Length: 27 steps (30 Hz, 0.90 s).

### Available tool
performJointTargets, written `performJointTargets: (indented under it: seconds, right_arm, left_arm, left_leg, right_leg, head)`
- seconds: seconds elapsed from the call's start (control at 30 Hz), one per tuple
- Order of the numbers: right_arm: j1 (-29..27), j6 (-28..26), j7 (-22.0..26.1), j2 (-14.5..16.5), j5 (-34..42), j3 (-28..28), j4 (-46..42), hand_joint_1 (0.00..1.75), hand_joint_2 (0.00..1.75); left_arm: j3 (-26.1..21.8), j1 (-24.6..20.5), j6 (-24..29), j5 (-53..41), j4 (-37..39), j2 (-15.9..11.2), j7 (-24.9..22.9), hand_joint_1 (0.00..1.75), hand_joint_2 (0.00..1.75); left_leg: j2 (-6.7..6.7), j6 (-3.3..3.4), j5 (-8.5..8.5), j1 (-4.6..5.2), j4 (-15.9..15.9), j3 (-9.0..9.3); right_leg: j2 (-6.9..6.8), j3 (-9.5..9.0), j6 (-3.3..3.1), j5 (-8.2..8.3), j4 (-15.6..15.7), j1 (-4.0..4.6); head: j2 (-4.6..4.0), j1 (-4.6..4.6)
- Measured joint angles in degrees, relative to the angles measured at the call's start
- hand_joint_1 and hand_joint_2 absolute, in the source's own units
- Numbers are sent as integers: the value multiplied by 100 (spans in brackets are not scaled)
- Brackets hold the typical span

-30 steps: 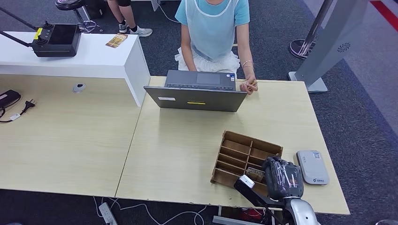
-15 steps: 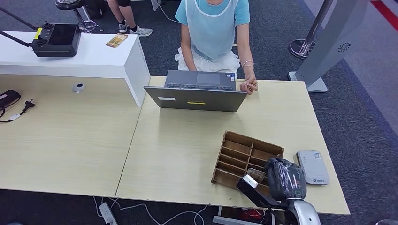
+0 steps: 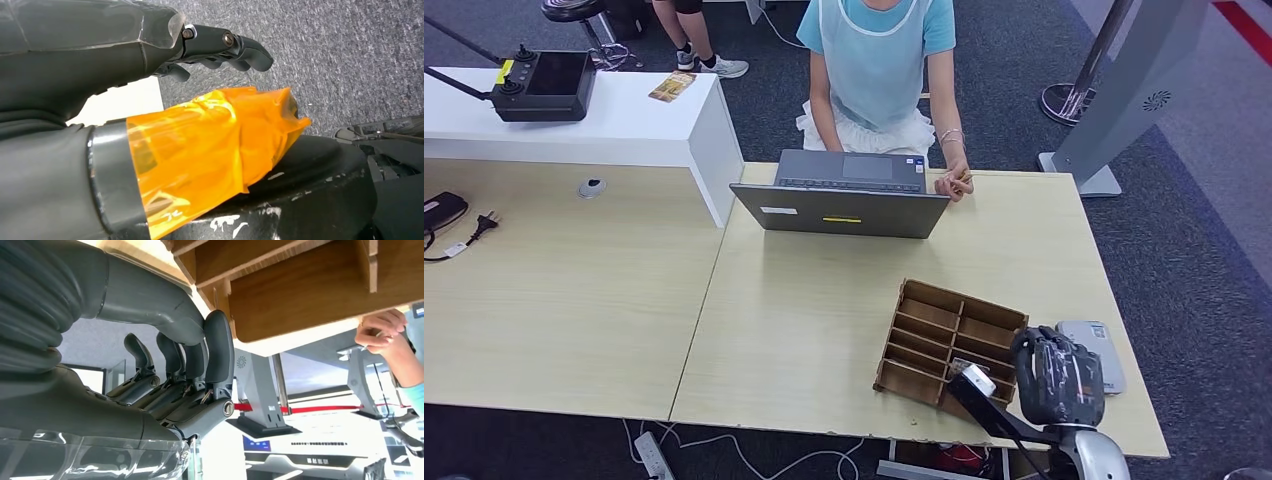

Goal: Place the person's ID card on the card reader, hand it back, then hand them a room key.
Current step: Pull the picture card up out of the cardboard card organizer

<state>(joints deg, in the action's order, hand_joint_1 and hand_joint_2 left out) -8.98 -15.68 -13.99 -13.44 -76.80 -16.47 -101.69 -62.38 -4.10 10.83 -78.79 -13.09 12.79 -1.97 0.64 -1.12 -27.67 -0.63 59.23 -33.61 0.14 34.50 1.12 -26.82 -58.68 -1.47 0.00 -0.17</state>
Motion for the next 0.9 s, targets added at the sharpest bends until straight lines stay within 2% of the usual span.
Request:
performJointTargets:
  seconds: [0.27,0.53,0.9]
  right_arm:
    - [-13,3,91,0,-15,0,-76,129,175]
    - [-10,41,144,0,-15,-56,-73,79,175]
    - [-12,40,145,0,-41,-184,-75,97,175]
  left_arm:
    - [-30,-1,6,18,0,0,1,0,0]
    - [-44,-1,16,18,0,1,1,0,0]
    - [-42,-1,18,-7,0,0,1,0,0]
  left_leg:
    - [0,0,0,0,0,-1]
    - [0,0,0,0,0,-1]
    - [0,0,0,0,0,-1]
  right_leg:
    - [0,0,0,0,0,0]
    - [-1,0,0,0,0,0]
    - [-1,0,0,0,0,0]
  head:
    - [0,1]
    - [0,1]
    - [0,1]
